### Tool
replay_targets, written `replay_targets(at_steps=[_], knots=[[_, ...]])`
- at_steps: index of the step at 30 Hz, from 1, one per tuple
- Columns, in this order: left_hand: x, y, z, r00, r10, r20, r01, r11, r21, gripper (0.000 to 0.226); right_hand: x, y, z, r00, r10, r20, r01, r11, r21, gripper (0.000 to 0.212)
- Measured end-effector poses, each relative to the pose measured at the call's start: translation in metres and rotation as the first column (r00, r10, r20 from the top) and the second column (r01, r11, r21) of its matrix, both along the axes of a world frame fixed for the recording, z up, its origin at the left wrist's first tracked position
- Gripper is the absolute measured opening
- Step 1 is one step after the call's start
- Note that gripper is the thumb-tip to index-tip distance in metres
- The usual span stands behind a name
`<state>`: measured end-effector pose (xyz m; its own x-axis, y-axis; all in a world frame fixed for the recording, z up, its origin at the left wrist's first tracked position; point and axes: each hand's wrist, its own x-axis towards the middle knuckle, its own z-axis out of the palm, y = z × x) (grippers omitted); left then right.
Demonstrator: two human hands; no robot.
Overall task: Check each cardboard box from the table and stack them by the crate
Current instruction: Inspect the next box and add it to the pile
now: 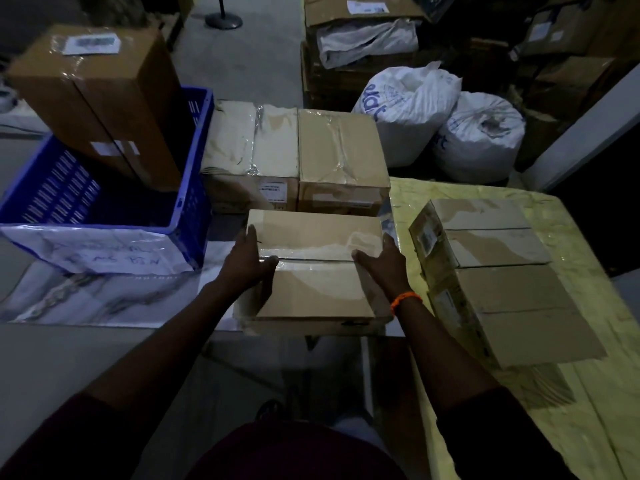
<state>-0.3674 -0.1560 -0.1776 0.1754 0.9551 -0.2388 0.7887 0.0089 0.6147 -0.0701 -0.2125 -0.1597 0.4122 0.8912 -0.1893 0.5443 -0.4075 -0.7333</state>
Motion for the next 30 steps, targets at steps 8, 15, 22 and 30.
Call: replay_targets(at_steps=[8,15,22,30], knots=[[0.003,-0.012,0.02,0.953,0.025,0.303,-0.079,0.982,0.169,0.05,-0.003,0.0,-0.001,0.991,-0.129,-0.043,0.131,0.991,0.039,0.065],[0.0,-0.005,0.046,0.884,0.129,0.45,-0.245,0.946,0.212,0.05,-0.003,0.001,0.02,0.963,-0.214,-0.162,0.241,0.956,0.166,0.077],[0.002,-0.027,0.053,0.76,0.278,0.587,-0.419,0.901,0.115,0.064,-0.008,-0.019,0.029,0.861,-0.332,-0.385,0.442,0.863,0.245,0.069],[-0.004,-0.063,0.052,0.7,0.395,0.595,-0.464,0.885,-0.042,0.06,-0.018,-0.059,0.024,0.821,-0.366,-0.438,0.492,0.843,0.218,0.061]])
